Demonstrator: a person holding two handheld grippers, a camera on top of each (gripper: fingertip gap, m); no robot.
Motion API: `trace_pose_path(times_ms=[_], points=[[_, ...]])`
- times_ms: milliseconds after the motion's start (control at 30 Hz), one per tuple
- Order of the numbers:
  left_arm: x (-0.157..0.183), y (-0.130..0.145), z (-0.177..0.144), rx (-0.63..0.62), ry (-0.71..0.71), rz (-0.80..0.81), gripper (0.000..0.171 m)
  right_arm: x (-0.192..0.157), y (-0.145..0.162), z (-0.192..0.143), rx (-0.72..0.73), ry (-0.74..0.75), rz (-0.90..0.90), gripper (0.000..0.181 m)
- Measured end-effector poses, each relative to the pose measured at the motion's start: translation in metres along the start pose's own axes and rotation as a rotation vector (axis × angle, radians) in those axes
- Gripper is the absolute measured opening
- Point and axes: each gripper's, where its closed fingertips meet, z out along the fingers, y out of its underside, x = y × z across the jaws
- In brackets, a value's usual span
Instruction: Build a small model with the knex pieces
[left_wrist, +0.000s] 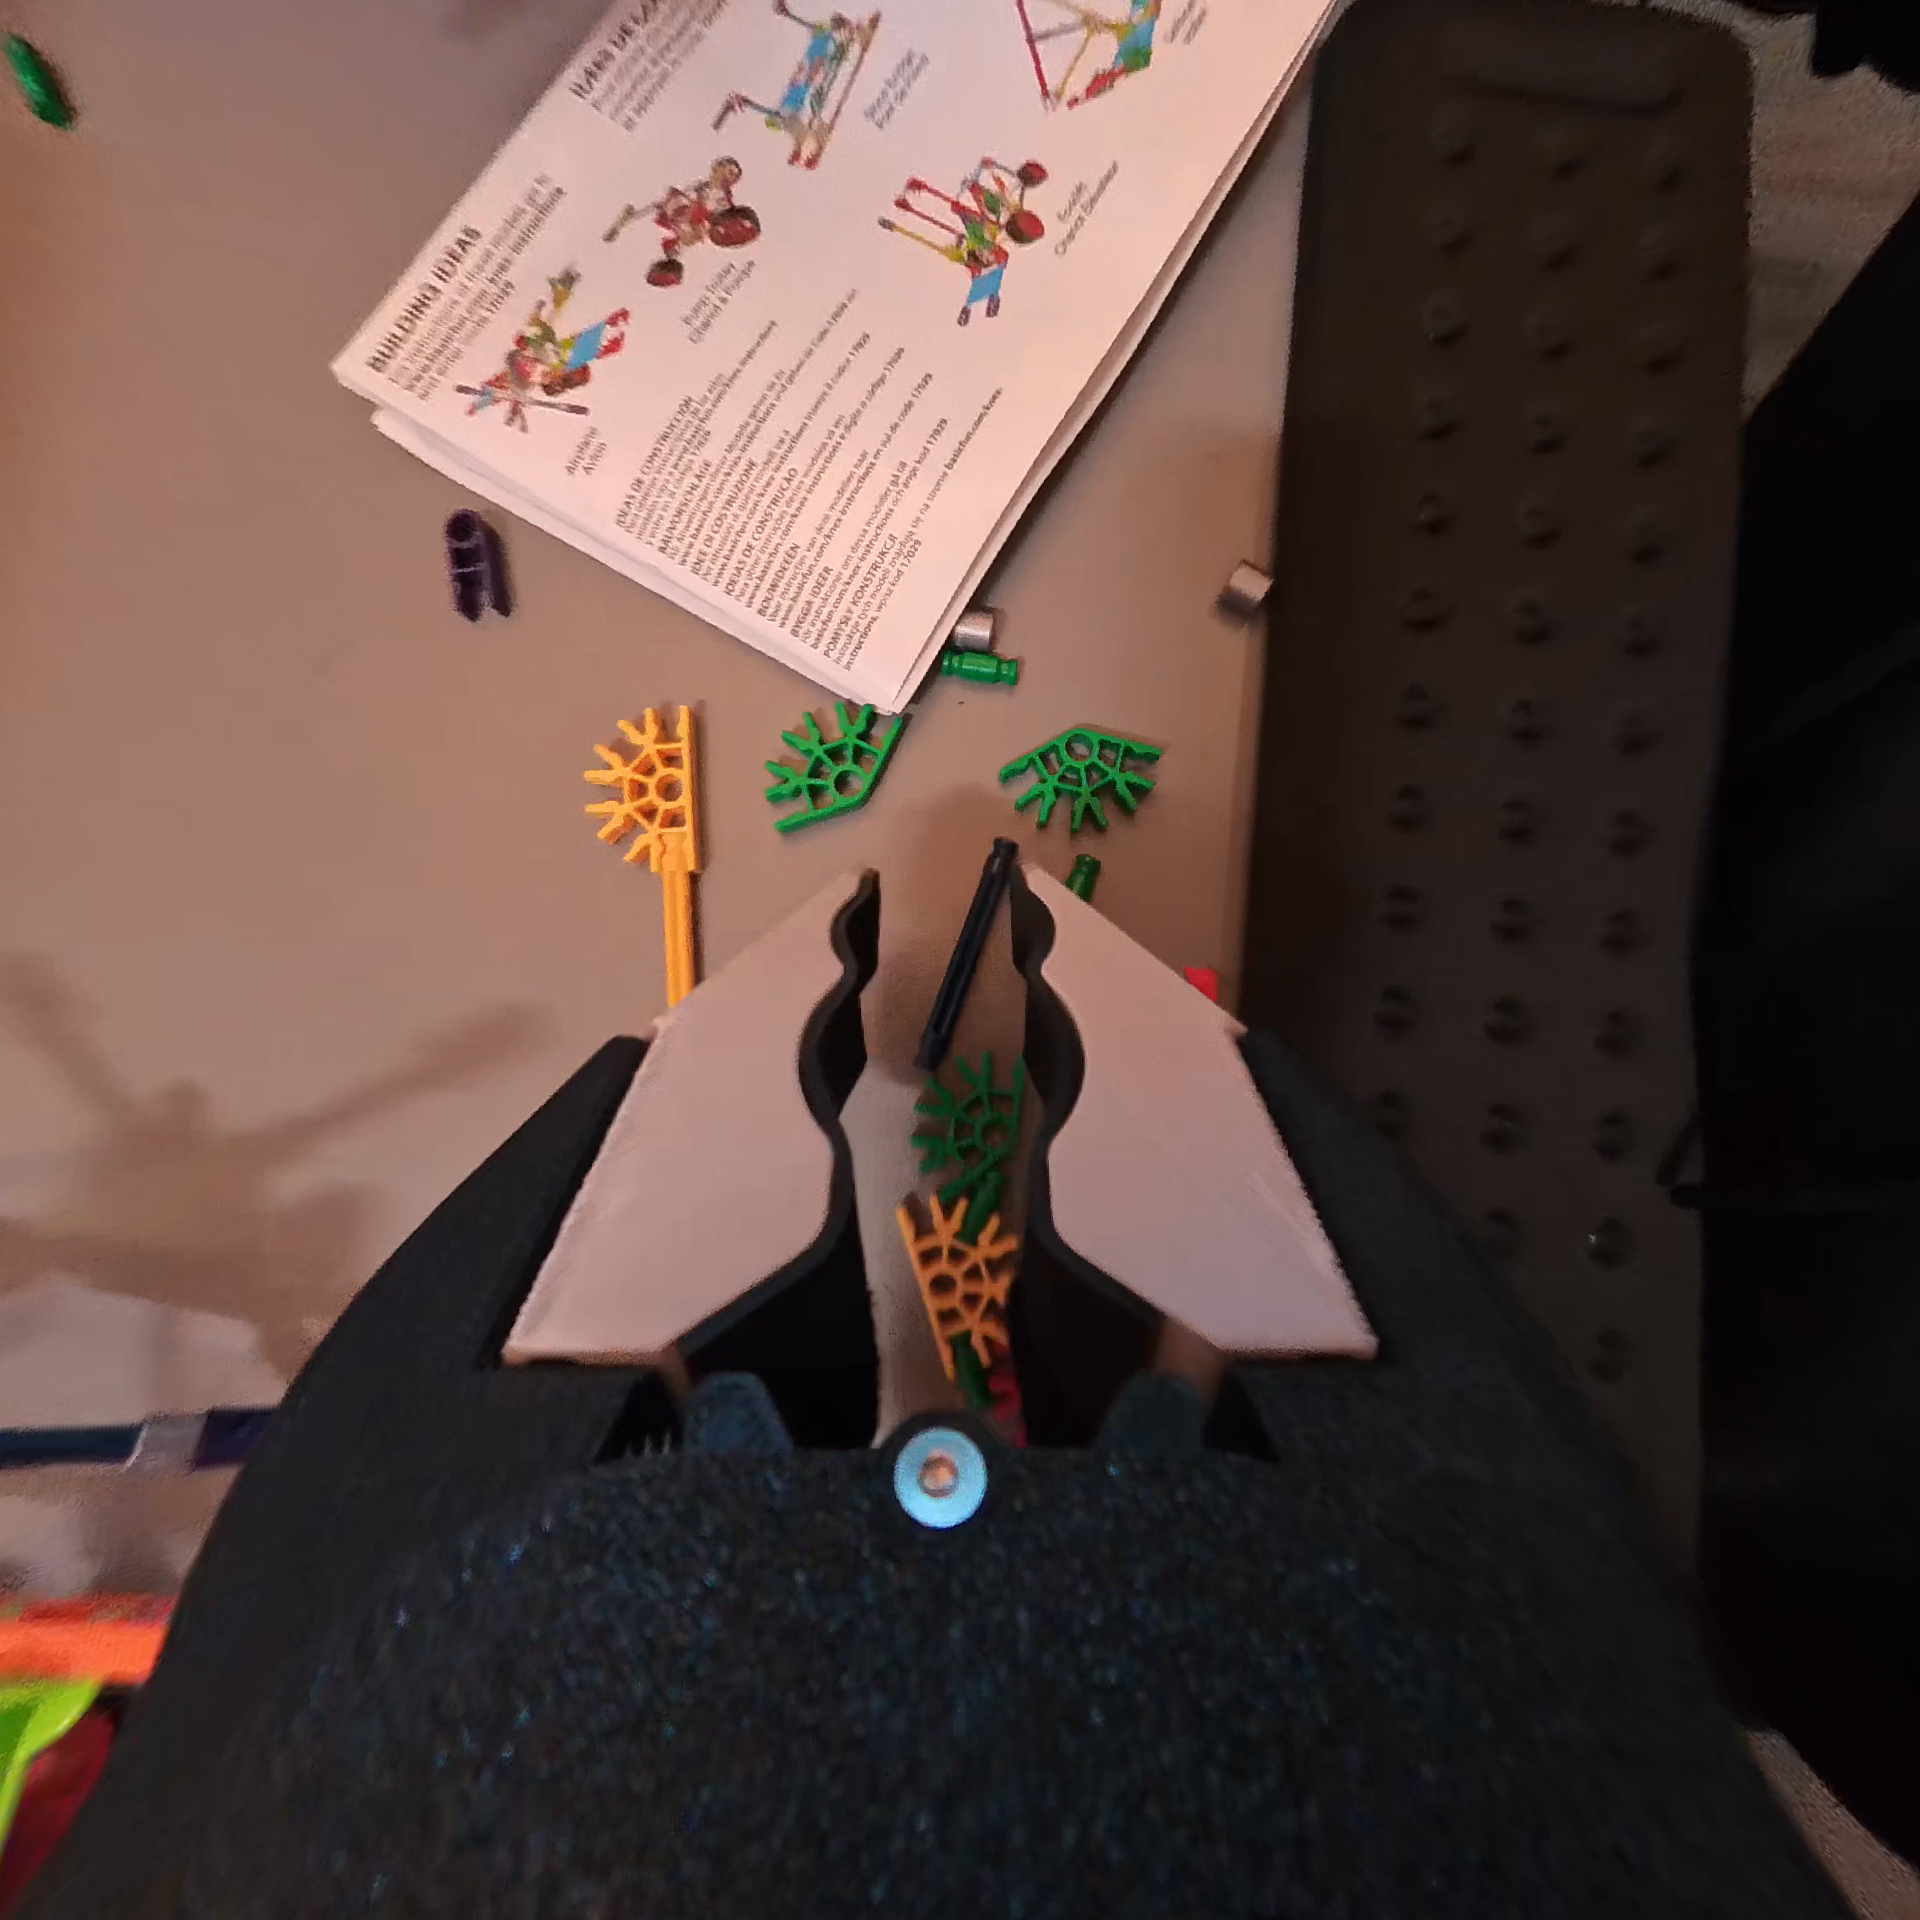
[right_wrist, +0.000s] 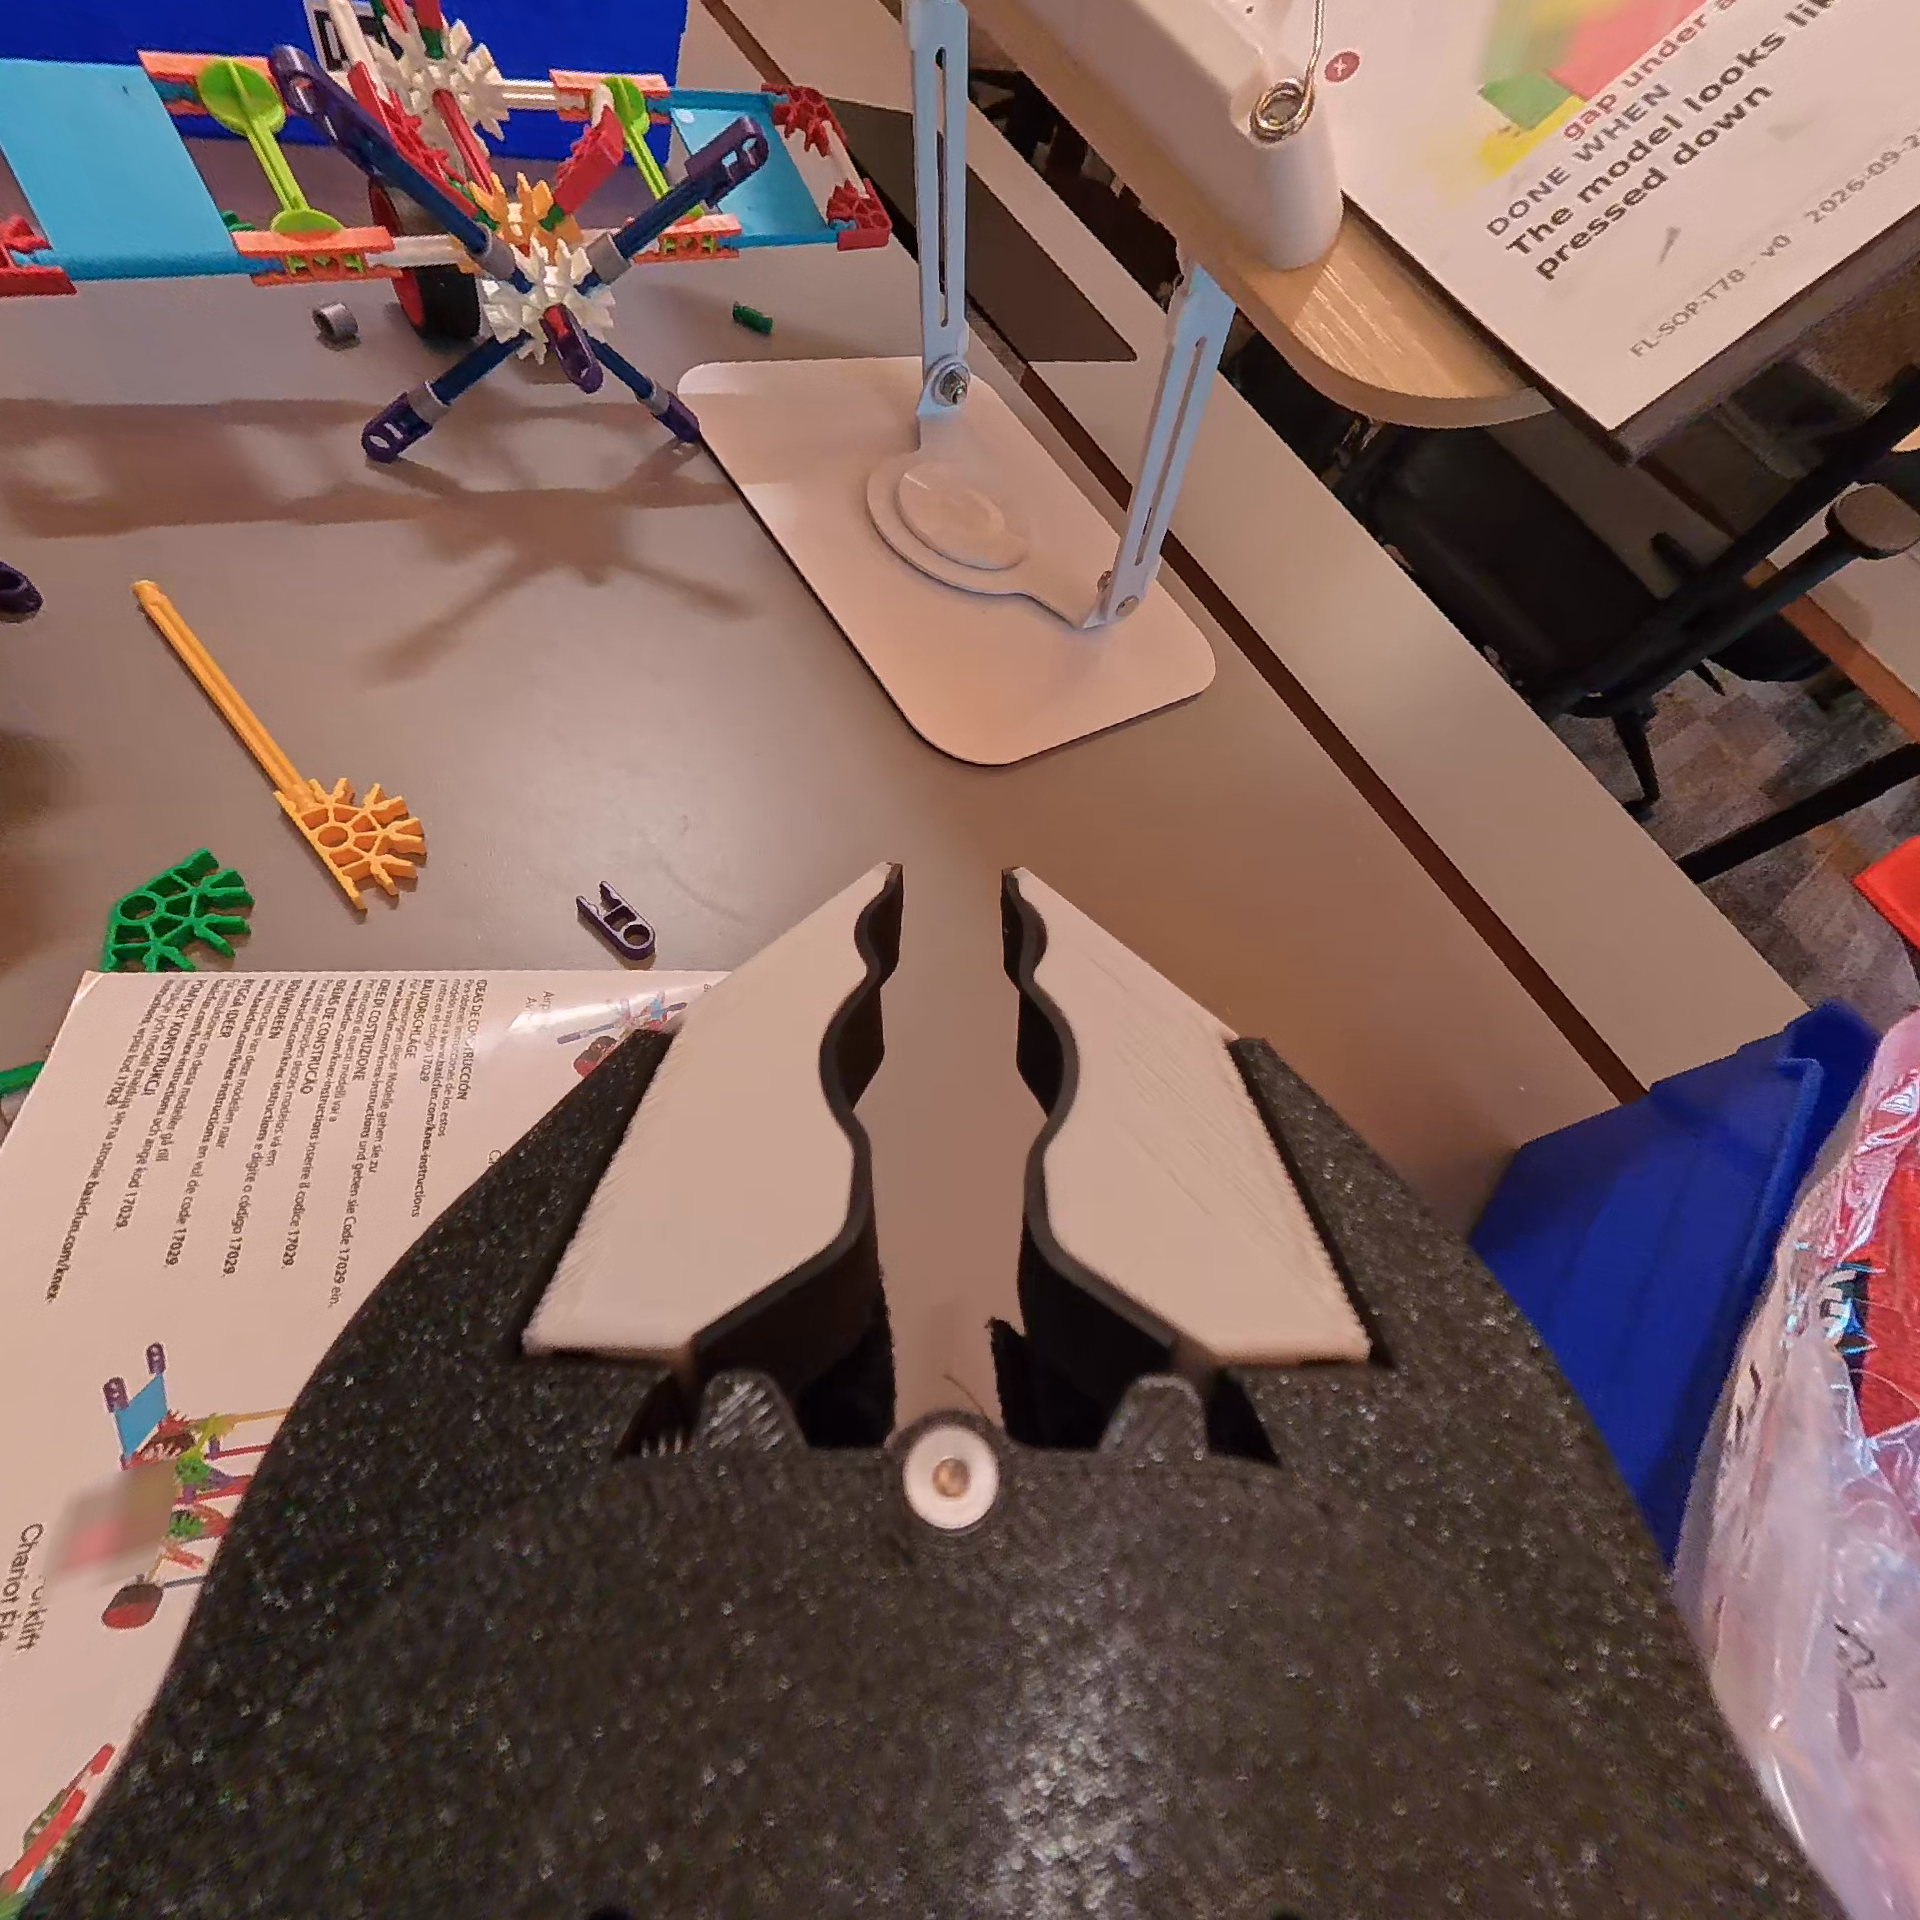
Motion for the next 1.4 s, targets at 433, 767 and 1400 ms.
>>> trace_pose_path(times_ms=[433,767,1400], points=[[-0.071,0.064,-0.206,-0.04,-0.49,-0.081,0.025,-0.005,0.009,0.009,-0.029,-0.021,0.002,0.019],[-0.067,0.089,-0.215,-0.036,-0.466,-0.089,0.024,-0.057,0.025,0.028,-0.127,-0.256,-0.023,0.019],[-0.045,-0.01,0.021,0.028,-0.197,-0.037,0.016,-0.096,0.044,0.058,-0.304,-0.504,-0.093,0.018]])
